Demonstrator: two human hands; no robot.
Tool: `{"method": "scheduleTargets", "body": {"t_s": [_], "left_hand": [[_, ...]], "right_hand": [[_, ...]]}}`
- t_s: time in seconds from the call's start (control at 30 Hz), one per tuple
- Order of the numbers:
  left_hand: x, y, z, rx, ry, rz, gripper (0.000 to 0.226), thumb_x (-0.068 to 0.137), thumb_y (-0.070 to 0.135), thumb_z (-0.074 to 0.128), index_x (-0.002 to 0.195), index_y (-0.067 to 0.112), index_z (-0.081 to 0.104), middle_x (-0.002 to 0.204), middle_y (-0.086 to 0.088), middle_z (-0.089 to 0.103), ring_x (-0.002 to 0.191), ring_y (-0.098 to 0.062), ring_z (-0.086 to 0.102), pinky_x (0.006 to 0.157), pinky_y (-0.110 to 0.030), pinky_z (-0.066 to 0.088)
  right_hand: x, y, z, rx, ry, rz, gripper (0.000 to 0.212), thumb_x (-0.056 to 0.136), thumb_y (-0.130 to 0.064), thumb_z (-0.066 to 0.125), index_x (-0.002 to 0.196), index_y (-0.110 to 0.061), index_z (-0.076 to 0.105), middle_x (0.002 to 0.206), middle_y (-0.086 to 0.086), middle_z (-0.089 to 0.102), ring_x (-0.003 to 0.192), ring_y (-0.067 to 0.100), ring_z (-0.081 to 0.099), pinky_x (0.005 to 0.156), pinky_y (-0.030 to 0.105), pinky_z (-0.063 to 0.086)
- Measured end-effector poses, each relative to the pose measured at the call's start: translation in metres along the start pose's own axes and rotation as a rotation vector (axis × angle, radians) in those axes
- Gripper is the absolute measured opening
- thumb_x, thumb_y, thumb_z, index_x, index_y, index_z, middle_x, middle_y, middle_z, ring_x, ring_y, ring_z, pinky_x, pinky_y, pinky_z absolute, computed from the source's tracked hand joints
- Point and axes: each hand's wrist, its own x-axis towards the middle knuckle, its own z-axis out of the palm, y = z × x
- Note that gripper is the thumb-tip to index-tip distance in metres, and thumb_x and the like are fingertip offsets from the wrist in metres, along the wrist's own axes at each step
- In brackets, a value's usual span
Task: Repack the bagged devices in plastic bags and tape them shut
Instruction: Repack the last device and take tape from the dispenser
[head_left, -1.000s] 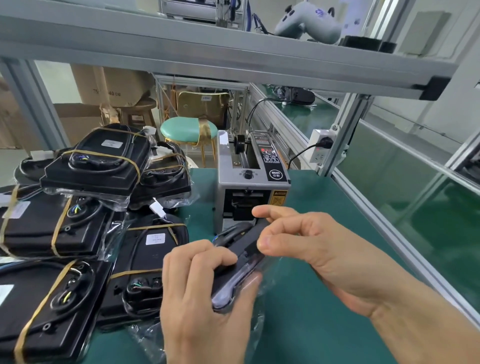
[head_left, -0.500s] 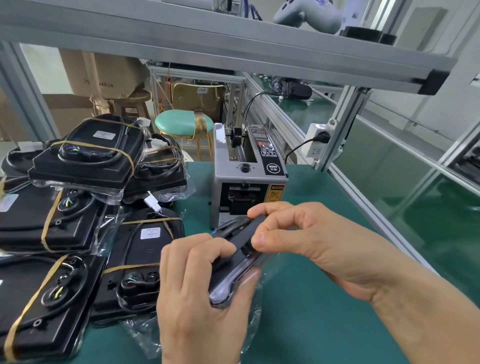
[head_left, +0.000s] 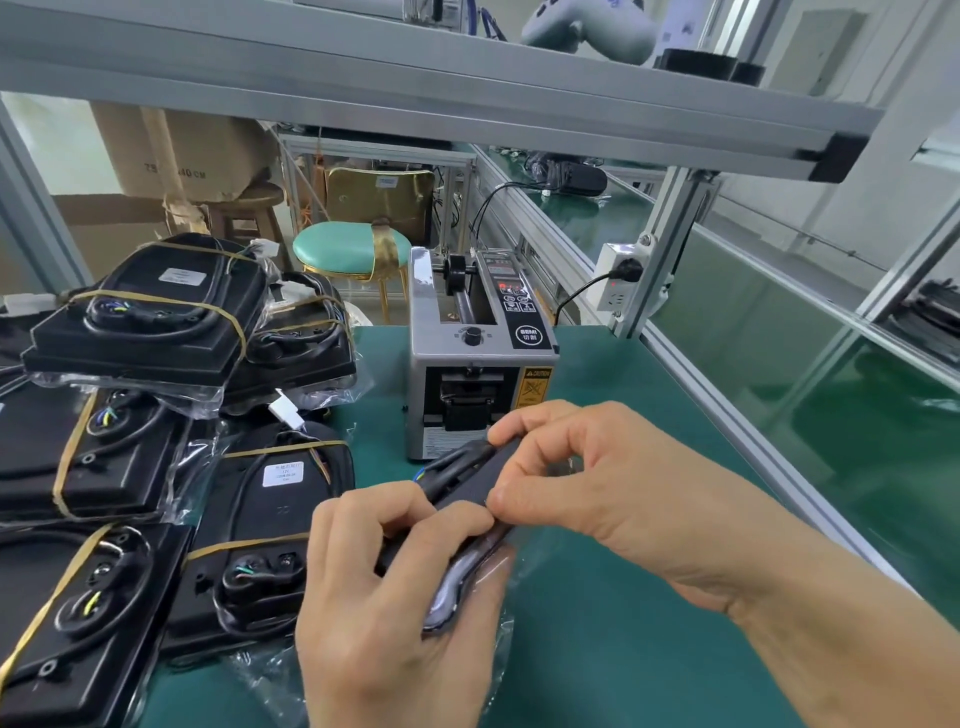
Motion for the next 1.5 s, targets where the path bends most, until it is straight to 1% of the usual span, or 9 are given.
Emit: {"method": "scheduleTargets", "body": {"t_s": [0.23, 0.47, 0.7, 0.8, 0.97, 1.07, 1.23, 1.37, 1.5], "left_hand": [[-0.001, 0.001, 0.002, 0.026, 0.03, 0.056, 0.013, 0.065, 0.02, 0.082, 0.072, 0.013, 0.074, 0.079, 0.001, 0.053, 0.068, -0.025, 0.049, 0.066, -0.021, 0.039], [0.003, 0.0, 0.007, -0.048, 0.147, 0.031, 0.025, 0.079, 0.026, 0.073, 0.069, 0.012, 0.056, 0.079, 0.0, 0.053, 0.07, -0.024, 0.05, 0.067, -0.021, 0.035], [-0.001, -0.001, 0.001, -0.009, 0.007, 0.034, 0.029, 0.066, 0.027, 0.082, 0.089, 0.03, 0.065, 0.086, 0.007, 0.051, 0.069, -0.022, 0.053, 0.061, -0.024, 0.042], [0.002, 0.001, 0.001, 0.014, 0.0, 0.031, 0.018, 0.066, 0.024, 0.082, 0.081, 0.029, 0.073, 0.079, 0.003, 0.049, 0.063, -0.022, 0.049, 0.057, -0.025, 0.038], [0.003, 0.002, -0.001, 0.055, 0.006, 0.036, 0.018, 0.062, 0.024, 0.083, 0.072, 0.015, 0.071, 0.076, -0.001, 0.052, 0.06, -0.022, 0.051, 0.056, -0.024, 0.039], [0.003, 0.0, -0.002, 0.062, -0.012, 0.001, 0.024, 0.059, 0.026, 0.083, 0.075, 0.014, 0.071, 0.079, -0.001, 0.053, 0.063, -0.022, 0.053, 0.058, -0.025, 0.042], [0.009, -0.001, -0.013, 0.019, -0.101, 0.017, 0.03, 0.07, 0.037, 0.07, 0.092, 0.017, 0.073, 0.084, -0.001, 0.058, 0.071, -0.018, 0.054, 0.07, -0.015, 0.042], [0.006, -0.013, -0.037, -0.315, -0.056, -0.356, 0.046, 0.064, 0.064, 0.071, 0.082, 0.022, 0.077, 0.086, -0.001, 0.064, 0.076, 0.001, 0.058, 0.072, -0.001, 0.042], [-0.015, -0.037, -0.045, -0.491, -0.107, -0.649, 0.019, 0.066, -0.017, 0.067, 0.082, -0.007, 0.068, 0.096, -0.034, 0.062, 0.082, -0.023, 0.065, 0.071, -0.011, 0.051]], "right_hand": [[0.0, 0.015, -0.007, 0.115, 0.193, 0.037, 0.021, 0.077, -0.004, 0.068, 0.083, -0.023, 0.061, 0.102, -0.002, 0.069, 0.094, 0.017, 0.065, 0.08, 0.032, 0.051], [-0.003, 0.021, 0.014, 0.035, 0.197, -0.091, 0.034, 0.069, -0.037, 0.081, 0.094, -0.034, 0.059, 0.095, -0.016, 0.06, 0.081, -0.003, 0.057, 0.071, 0.005, 0.041], [0.004, 0.034, 0.008, 0.185, 0.272, -0.136, 0.003, 0.084, -0.027, 0.069, 0.086, -0.026, 0.067, 0.084, -0.013, 0.066, 0.077, 0.001, 0.058, 0.075, 0.017, 0.043], [0.003, 0.033, 0.012, 0.171, 0.203, -0.18, 0.017, 0.076, -0.042, 0.07, 0.088, -0.031, 0.065, 0.091, -0.017, 0.063, 0.081, -0.004, 0.059, 0.076, 0.012, 0.043], [0.007, 0.036, 0.015, 0.09, 0.294, -0.229, 0.011, 0.084, -0.017, 0.066, 0.082, -0.028, 0.064, 0.087, -0.015, 0.059, 0.073, -0.003, 0.055, 0.071, 0.01, 0.04], [0.007, 0.04, 0.014, 0.165, 0.215, -0.269, 0.005, 0.088, -0.026, 0.065, 0.09, -0.03, 0.066, 0.091, -0.014, 0.061, 0.081, 0.0, 0.057, 0.077, 0.013, 0.042], [0.011, 0.062, 0.005, 0.338, 0.006, -0.227, 0.037, 0.077, -0.044, 0.068, 0.114, -0.047, 0.059, 0.121, -0.02, 0.06, 0.113, -0.005, 0.054, 0.097, 0.017, 0.04], [0.006, 0.083, 0.012, 0.22, -0.299, -0.162, 0.077, 0.072, -0.024, 0.083, 0.136, -0.039, 0.043, 0.132, -0.009, 0.06, 0.122, 0.012, 0.057, 0.105, 0.037, 0.042], [0.006, 0.085, 0.011, -0.185, -0.011, -0.283, 0.071, 0.065, -0.034, 0.082, 0.125, -0.048, 0.047, 0.113, -0.024, 0.06, 0.102, -0.001, 0.059, 0.086, 0.018, 0.047]]}}
